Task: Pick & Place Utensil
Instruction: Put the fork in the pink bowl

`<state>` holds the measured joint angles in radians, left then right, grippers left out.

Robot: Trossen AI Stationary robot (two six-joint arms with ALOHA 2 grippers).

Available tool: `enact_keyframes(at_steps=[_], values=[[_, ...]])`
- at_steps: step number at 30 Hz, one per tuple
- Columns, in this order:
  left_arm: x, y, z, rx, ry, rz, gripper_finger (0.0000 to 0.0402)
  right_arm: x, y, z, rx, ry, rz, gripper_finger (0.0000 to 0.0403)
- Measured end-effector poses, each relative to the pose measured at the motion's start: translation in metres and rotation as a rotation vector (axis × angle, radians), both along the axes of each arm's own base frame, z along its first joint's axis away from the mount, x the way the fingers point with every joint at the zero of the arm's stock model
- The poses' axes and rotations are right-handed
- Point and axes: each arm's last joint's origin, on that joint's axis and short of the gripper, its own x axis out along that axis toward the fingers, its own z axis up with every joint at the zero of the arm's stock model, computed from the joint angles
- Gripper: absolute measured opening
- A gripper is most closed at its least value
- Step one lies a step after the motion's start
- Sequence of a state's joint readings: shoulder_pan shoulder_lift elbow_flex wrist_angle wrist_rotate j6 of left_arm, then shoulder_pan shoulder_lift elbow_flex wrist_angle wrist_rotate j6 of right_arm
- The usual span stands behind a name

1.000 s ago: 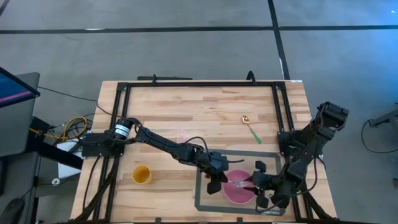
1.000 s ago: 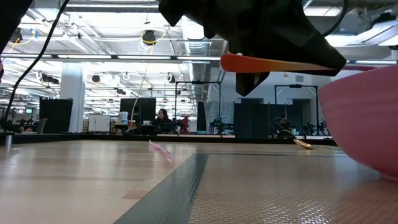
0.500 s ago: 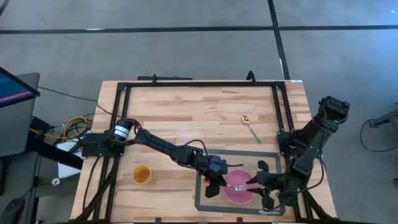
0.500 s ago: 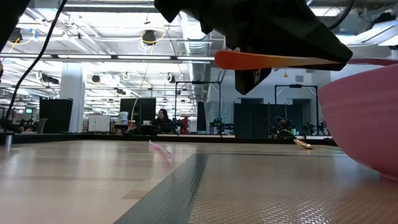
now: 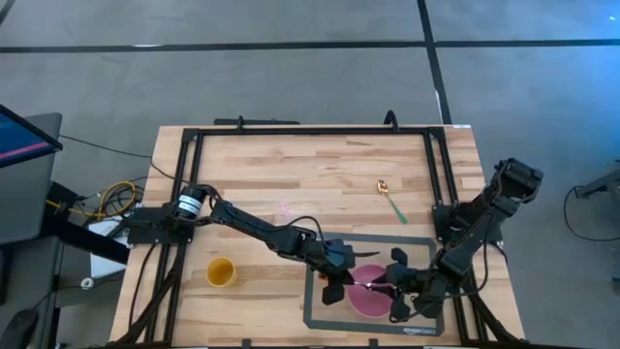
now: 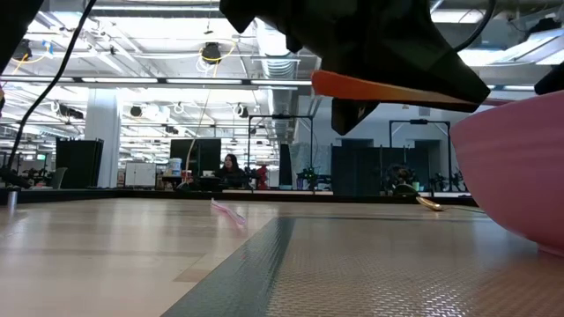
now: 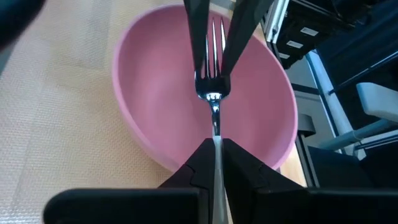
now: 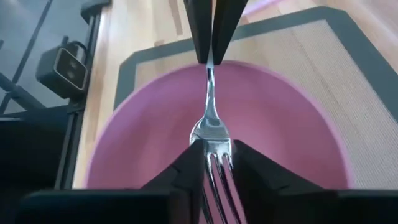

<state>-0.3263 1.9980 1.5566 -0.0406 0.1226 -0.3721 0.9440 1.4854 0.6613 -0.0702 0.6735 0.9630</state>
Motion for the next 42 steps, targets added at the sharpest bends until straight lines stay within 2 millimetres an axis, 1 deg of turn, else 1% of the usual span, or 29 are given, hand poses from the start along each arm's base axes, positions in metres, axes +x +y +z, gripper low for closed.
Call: enact_keyframes(at_steps=[5,7,11,16,28,34,42], values=[[0.000,0.000,0.000,0.000,-0.004,0.002,0.0021,0.000,0.001,-0.002,-0.001,0.003,-0.003,0.0017],[0.000,0.000,0.000,-0.001,-0.004,0.001,0.0021,0.000,0.000,-0.002,0.000,0.003,-0.003,0.0005],[0.000,0.000,0.000,-0.001,-0.004,0.000,0.0021,0.000,0.001,-0.002,0.022,0.004,-0.018,0.0010],[0.001,0.000,0.001,0.001,-0.013,0.007,0.0021,-0.001,0.002,-0.002,0.054,0.021,-0.016,0.0002],[0.001,-0.002,0.003,0.007,-0.044,0.034,0.0021,0.002,0.000,-0.003,0.076,0.051,-0.006,0.0001],[0.007,-0.007,-0.006,0.022,-0.075,0.068,0.0021,0.004,-0.002,-0.003,0.078,0.056,-0.011,0.0001],[0.007,-0.010,-0.004,0.078,-0.138,0.046,0.0021,0.005,-0.003,-0.003,0.080,0.053,-0.014,0.0000]])
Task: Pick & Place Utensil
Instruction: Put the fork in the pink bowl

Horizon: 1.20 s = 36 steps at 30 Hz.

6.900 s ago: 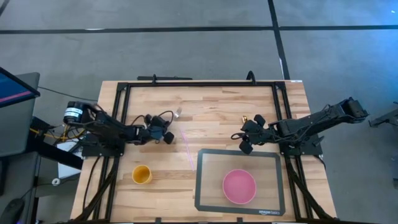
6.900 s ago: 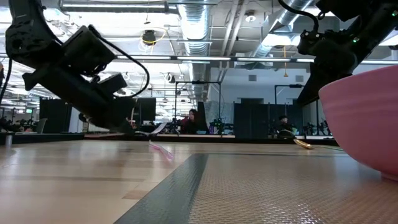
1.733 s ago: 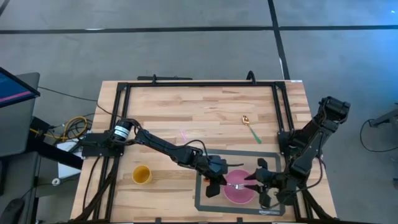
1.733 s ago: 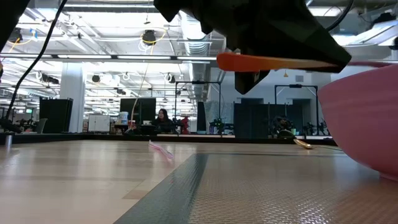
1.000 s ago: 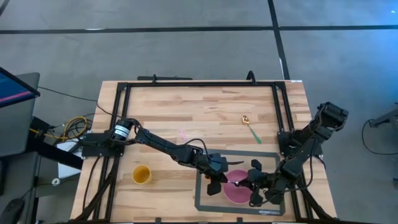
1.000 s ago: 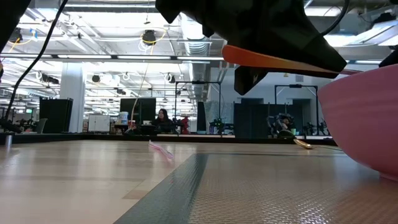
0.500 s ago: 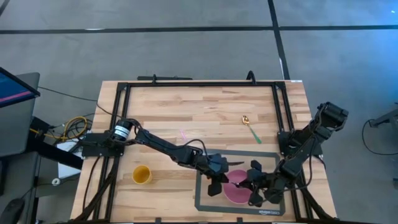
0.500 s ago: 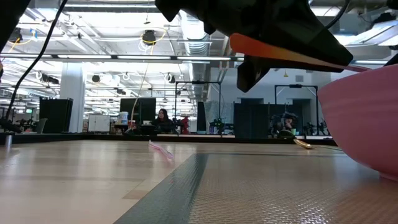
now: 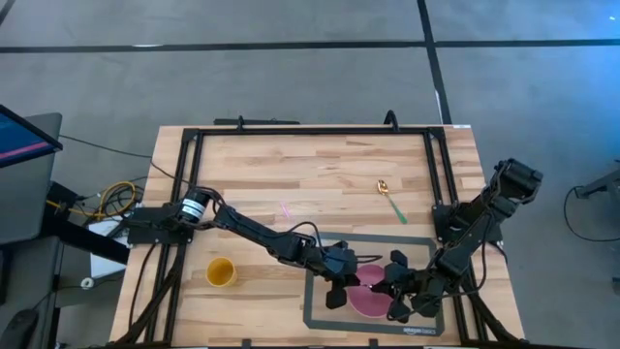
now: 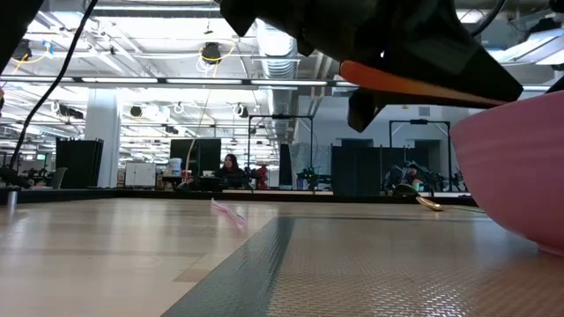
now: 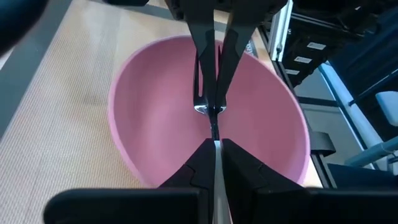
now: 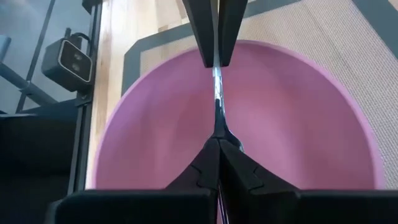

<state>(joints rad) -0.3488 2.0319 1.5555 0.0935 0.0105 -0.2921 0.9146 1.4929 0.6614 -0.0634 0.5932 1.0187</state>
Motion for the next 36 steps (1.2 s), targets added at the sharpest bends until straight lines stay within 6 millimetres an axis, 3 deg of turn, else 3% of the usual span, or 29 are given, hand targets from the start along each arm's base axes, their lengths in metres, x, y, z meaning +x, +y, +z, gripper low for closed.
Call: enact_keyframes(at_steps=[27,36], values=[[0.002,0.000,-0.005,0.065,-0.019,-0.031,0.0021,0.000,0.000,-0.001,0.024,0.028,0.022,0.0000],[-0.001,0.003,-0.016,0.078,0.008,-0.022,0.0021,-0.001,0.000,-0.002,0.024,0.045,0.033,0.0000]])
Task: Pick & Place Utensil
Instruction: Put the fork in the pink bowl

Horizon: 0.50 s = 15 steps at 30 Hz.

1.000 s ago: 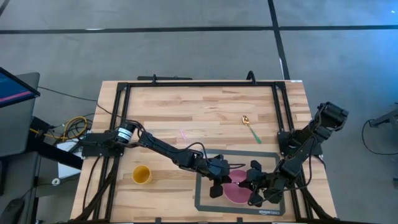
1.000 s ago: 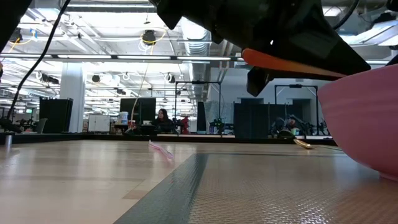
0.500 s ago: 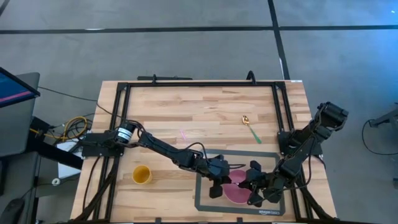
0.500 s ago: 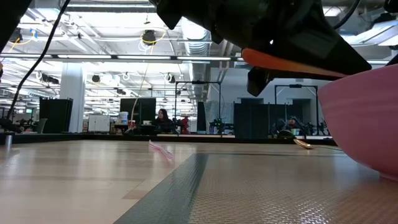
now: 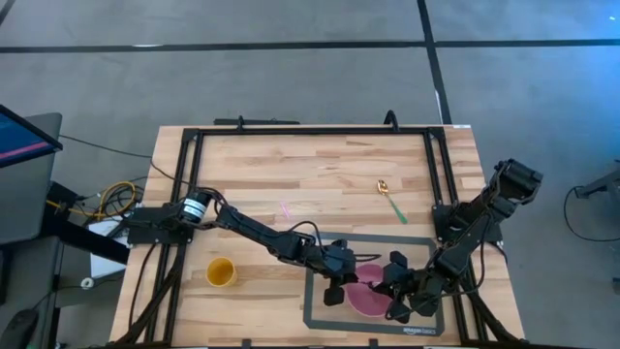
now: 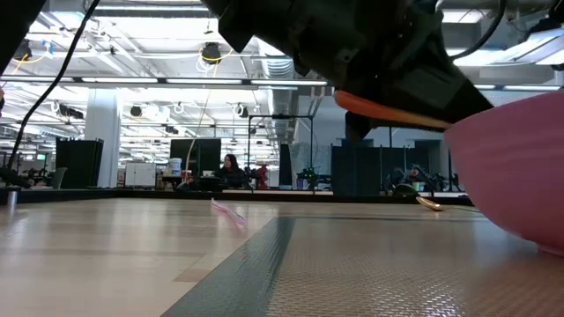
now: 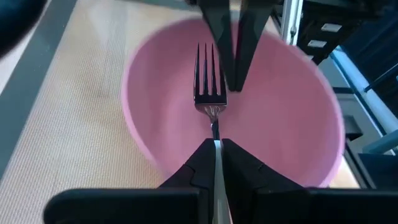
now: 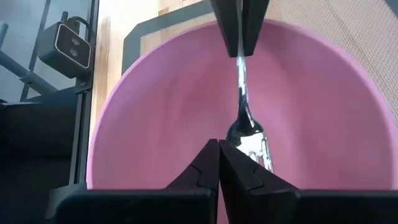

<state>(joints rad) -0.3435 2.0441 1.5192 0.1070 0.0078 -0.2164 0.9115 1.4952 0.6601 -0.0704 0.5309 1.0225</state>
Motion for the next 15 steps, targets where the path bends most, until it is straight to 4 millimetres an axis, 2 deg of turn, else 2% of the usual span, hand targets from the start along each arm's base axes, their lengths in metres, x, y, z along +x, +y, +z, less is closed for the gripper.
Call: enact_keyframes(at_steps=[10,15], values=[[0.0004,-0.0008,0.0014,-0.006,-0.015,-0.009,0.0021,-0.0013,0.0007,-0.0005,0.039,0.019,-0.021,0.0000],[-0.0006,-0.0029,0.0012,-0.032,-0.004,-0.075,0.0023,-0.0021,-0.0003,-0.0015,0.027,0.031,-0.022,0.0000]])
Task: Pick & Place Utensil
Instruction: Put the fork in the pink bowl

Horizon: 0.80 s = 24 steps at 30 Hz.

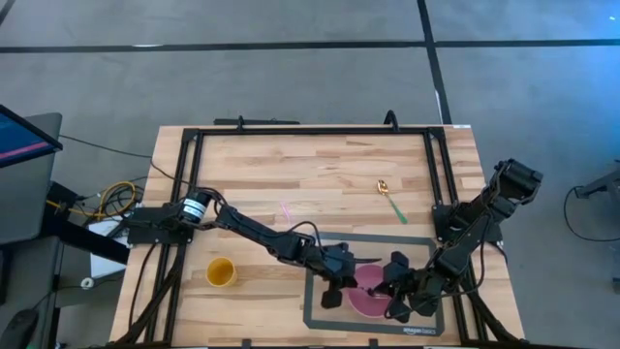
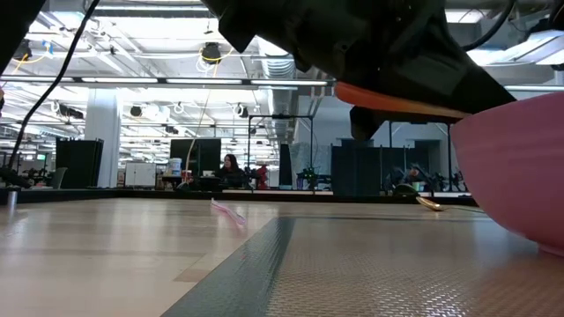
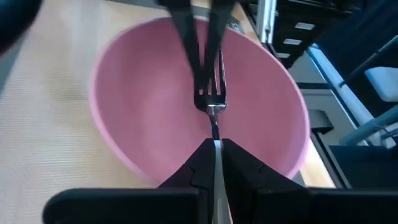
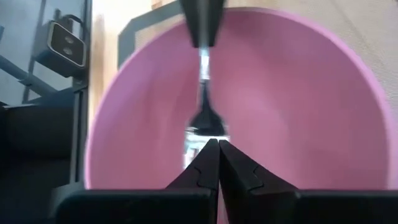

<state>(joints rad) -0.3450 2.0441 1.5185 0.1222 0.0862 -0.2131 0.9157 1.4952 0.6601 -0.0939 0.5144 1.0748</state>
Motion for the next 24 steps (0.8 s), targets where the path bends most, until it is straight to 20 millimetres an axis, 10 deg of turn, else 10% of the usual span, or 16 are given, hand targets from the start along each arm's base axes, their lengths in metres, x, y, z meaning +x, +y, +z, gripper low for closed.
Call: enact_keyframes(at_steps=[24], values=[[0.003,0.000,0.008,0.020,-0.104,-0.003,0.0055,0.006,0.002,-0.018,-0.037,0.048,-0.012,0.0000]])
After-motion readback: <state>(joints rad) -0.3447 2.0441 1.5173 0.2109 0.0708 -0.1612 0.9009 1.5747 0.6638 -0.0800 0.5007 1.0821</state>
